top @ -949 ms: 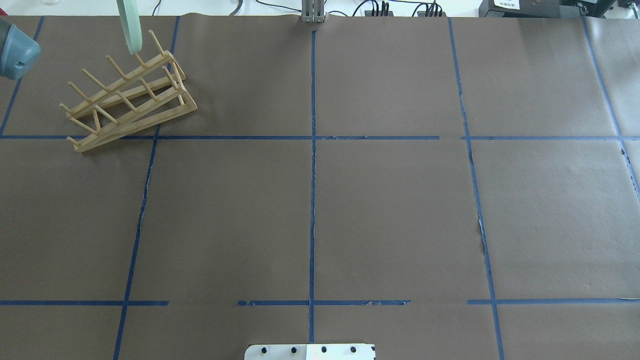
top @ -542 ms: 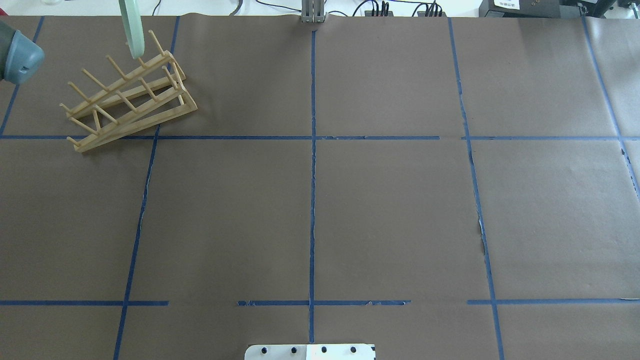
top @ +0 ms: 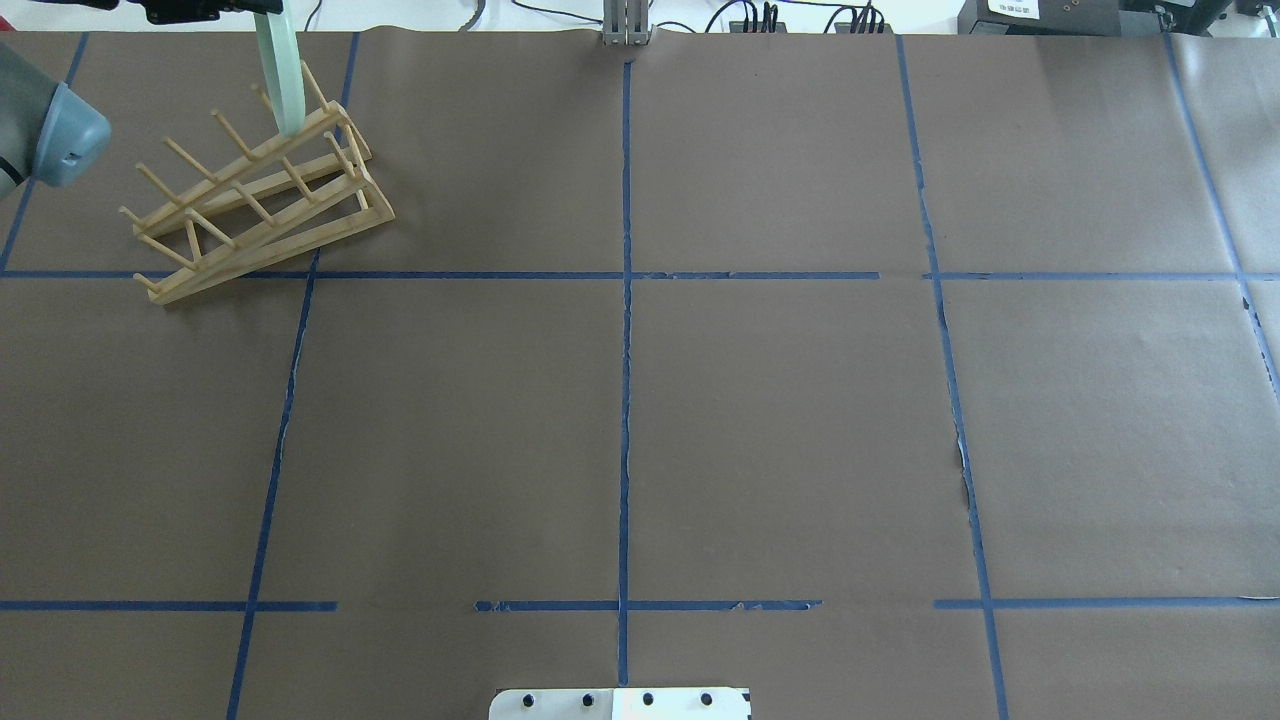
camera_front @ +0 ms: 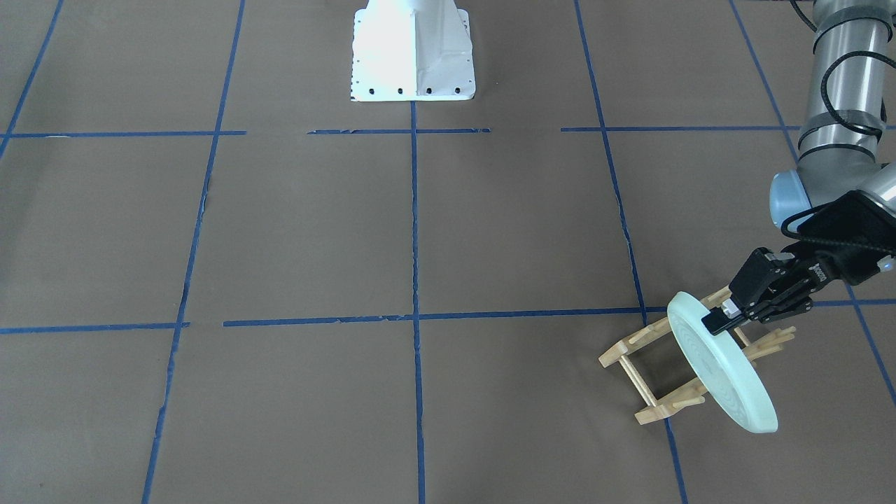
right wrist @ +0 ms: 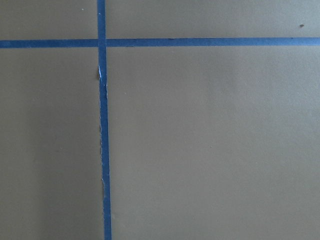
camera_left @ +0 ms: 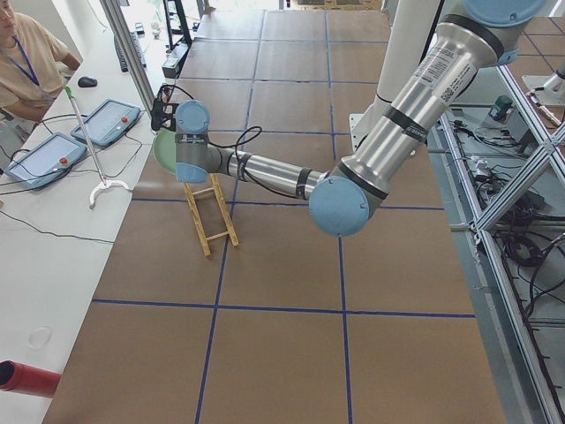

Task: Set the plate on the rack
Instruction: 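Lift the plate upright with the left gripper toward the rack, then lower the upright plate between the rack's wooden pegs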

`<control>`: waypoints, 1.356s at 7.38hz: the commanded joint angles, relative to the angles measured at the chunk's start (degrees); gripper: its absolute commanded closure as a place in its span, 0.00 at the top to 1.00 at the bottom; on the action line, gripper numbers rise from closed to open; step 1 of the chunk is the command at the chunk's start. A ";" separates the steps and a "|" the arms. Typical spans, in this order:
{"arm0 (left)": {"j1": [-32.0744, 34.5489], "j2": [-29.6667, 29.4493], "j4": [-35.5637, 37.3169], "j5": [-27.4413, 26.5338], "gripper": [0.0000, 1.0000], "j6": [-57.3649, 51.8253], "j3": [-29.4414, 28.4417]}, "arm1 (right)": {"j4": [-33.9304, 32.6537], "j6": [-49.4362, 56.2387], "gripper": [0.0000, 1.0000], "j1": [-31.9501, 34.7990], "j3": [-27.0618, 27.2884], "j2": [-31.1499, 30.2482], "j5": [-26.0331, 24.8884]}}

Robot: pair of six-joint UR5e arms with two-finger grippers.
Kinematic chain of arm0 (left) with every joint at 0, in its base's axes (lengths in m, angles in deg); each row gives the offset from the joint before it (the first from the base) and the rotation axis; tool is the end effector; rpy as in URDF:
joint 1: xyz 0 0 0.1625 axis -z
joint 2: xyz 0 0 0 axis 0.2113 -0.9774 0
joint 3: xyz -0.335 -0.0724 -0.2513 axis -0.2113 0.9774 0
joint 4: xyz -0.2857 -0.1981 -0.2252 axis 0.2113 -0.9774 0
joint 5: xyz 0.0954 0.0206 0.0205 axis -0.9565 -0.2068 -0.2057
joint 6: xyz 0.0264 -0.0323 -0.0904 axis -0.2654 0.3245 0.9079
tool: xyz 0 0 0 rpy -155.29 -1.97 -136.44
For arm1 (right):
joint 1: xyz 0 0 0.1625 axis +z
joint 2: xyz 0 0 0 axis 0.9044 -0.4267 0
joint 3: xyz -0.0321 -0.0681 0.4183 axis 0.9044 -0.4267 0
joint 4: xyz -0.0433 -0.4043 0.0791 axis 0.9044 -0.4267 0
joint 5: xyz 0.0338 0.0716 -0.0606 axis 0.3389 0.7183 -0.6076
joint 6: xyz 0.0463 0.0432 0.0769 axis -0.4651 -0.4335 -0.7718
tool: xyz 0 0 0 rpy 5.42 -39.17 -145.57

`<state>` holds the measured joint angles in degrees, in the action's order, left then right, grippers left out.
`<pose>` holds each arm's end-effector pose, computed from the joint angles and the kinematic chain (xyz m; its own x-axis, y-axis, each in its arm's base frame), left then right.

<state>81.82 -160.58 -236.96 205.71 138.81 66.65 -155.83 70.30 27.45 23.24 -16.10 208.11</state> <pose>0.1829 -0.6639 0.3283 0.0324 0.1520 -0.9878 0.3736 0.9149 0.1531 0.0838 -0.4356 0.7006 0.7437 0.0290 0.6679 0.0145 0.9981 -0.0595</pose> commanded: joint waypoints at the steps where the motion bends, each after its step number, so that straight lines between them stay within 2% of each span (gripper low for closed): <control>1: -1.32 0.06 -0.20 -0.78 0.00 -0.03 -0.79 | -0.05 0.00 1.00 0.00 0.00 0.00 0.00; 10: -3.00 2.08 -0.46 -2.01 0.00 -0.03 -1.67 | 0.04 0.00 1.00 0.00 0.00 0.00 0.00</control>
<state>79.02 -158.61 -237.42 203.70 138.78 65.12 -155.84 70.30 27.46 23.24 -16.12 208.11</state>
